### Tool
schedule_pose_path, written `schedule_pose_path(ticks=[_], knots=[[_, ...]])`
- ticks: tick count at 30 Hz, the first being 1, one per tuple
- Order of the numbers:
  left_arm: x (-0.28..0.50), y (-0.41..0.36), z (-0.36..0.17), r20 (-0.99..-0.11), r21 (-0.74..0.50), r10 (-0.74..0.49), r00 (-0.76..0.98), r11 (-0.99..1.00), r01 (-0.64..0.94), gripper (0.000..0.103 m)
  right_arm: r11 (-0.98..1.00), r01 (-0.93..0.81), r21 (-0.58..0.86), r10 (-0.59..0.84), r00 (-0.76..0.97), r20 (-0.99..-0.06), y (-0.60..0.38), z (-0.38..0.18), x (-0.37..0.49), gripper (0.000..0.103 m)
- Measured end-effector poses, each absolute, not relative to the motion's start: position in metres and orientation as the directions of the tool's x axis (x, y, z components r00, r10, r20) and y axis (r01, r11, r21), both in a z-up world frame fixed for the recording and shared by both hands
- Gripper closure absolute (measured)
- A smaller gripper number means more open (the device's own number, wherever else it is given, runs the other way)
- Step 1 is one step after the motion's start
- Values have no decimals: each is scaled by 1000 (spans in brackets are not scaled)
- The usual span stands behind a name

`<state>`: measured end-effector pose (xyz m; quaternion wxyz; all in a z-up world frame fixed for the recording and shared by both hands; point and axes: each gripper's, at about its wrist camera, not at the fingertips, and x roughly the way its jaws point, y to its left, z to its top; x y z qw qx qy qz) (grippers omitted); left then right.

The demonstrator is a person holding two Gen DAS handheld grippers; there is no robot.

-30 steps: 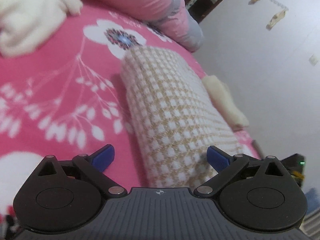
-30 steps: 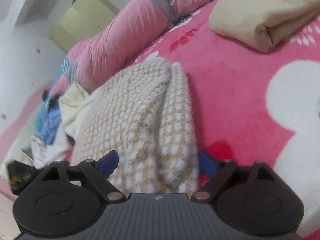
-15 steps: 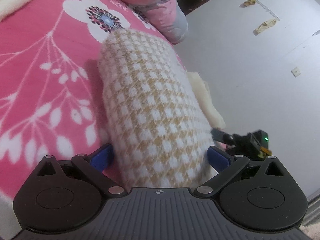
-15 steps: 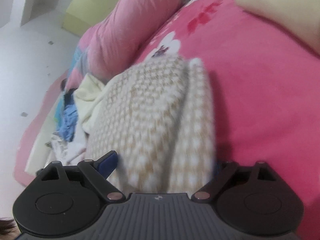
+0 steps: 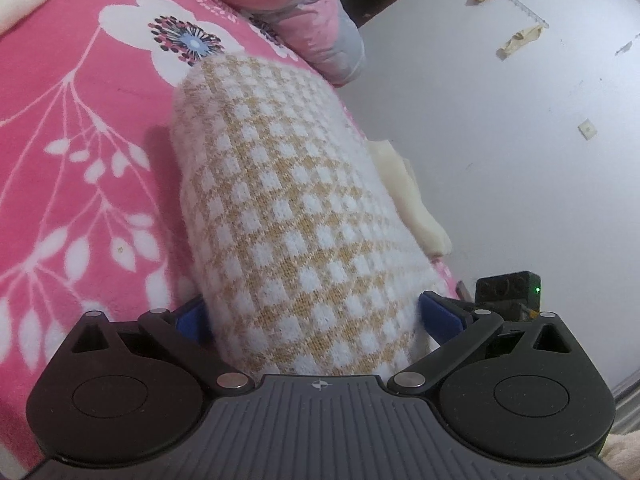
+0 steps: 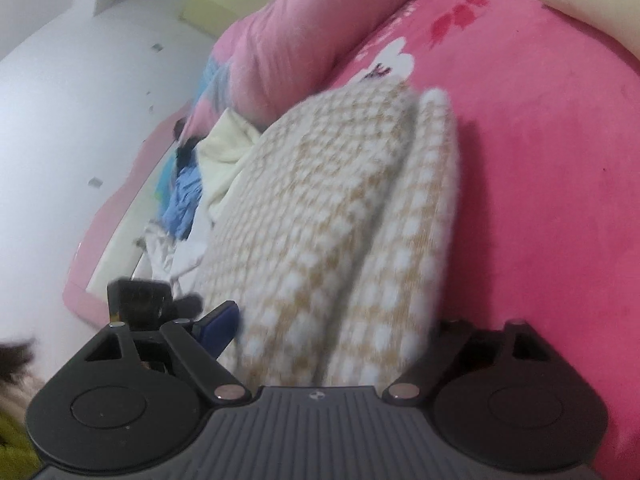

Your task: Fold clothes

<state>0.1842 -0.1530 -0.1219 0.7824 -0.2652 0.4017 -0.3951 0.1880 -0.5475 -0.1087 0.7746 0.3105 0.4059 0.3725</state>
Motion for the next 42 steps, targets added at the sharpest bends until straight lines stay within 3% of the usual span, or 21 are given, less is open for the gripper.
schedule_pose_path(ticks=[5, 9, 21, 32, 42], knots=[[185, -159, -113, -460, -723, -814, 356, 576, 382, 0, 553, -304, 776, 814, 394, -426, -531, -103, 204, 18], [186, -164, -102, -491, -712, -798, 350, 599, 366, 2, 621, -287, 729, 767, 412, -492, -522, -85, 199, 28], [167, -191, -51, -445, -742, -815, 372, 568, 356, 4, 697, -351, 625, 710, 456, -536, -537, -12, 176, 34], [229, -326, 13, -348, -719, -883, 314, 466, 516, 4, 793, -411, 449, 608, 578, -544, -650, 97, 213, 34], [306, -435, -1, -340, -719, -908, 246, 419, 554, 4, 873, -379, 307, 486, 616, -620, -740, 117, 293, 34]])
